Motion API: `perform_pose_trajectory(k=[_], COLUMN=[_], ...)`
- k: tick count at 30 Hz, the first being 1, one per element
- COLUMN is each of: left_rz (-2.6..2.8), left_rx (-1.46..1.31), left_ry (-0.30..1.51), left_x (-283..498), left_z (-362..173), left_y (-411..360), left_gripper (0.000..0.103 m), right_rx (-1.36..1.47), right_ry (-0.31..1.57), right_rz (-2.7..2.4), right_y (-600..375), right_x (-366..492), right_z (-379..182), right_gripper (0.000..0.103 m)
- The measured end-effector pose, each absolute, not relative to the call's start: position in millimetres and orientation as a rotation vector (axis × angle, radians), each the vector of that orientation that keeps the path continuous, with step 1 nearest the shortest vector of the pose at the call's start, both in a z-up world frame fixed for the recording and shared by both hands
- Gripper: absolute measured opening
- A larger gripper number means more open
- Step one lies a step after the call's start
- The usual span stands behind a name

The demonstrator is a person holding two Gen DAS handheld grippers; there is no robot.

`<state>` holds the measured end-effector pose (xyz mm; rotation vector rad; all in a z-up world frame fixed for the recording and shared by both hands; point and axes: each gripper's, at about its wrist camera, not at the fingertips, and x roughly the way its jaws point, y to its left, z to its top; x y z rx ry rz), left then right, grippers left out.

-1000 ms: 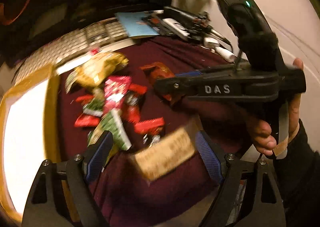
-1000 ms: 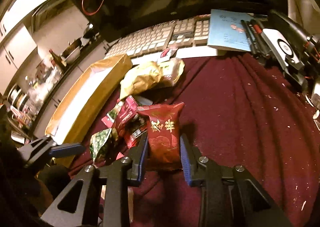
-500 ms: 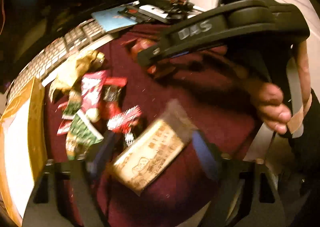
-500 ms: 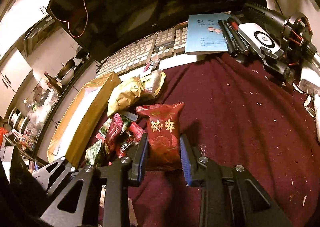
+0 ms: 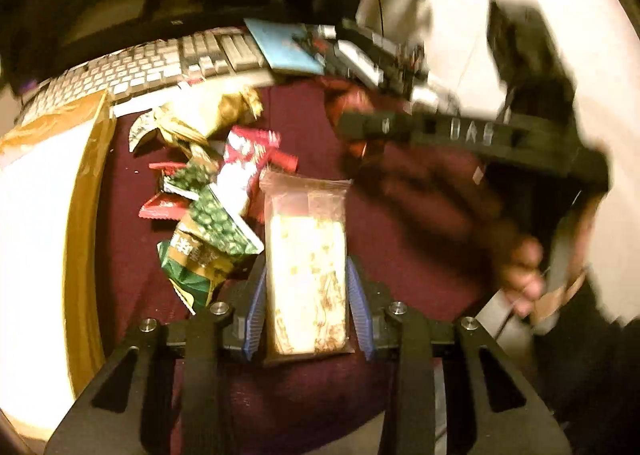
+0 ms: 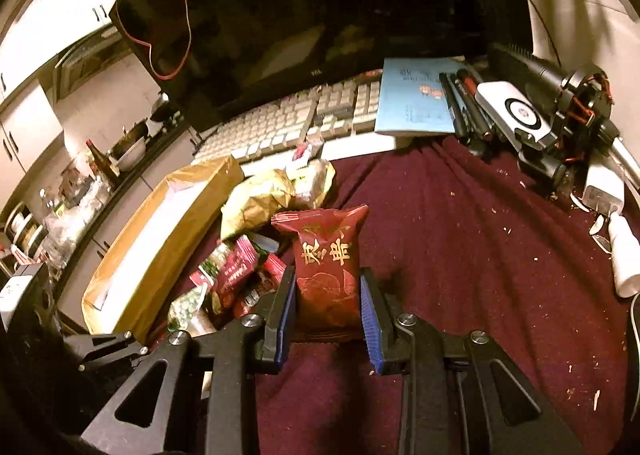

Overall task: Organize snacks
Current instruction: 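Carry the red packet and bread bar over the tray with both tools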

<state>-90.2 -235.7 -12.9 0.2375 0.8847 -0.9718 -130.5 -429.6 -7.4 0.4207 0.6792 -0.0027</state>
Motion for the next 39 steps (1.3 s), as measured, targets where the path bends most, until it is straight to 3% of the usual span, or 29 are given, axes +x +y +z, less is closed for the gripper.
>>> perform_pose_trajectory(k=[5,16,28,39], left_rz=[-0.936,-0.66,-0.259,-0.179], left_rx=[-0.032,-0.294,-0.372,-0.352], left_ry=[0.879,0.781,0.738,0.805], left_x=[-73,-43,2,28], left_z=[10,39,25,1], left_y=[-198,-107,-8,-10], left_gripper=[0.035,0.035,0.035,0.035], right_rx=[0.477,0.442,0.27,0.165], right_ry=[0.631,0.599,0.77,0.844], right_rz=[0.031,0.164,0.365,0.333], right_y=[-418,-338,-213,-170], right_x=[-131,-102,-24,-1], right_z=[6,50,34,11], right_gripper=[0.03,0.03,0.03,0.03])
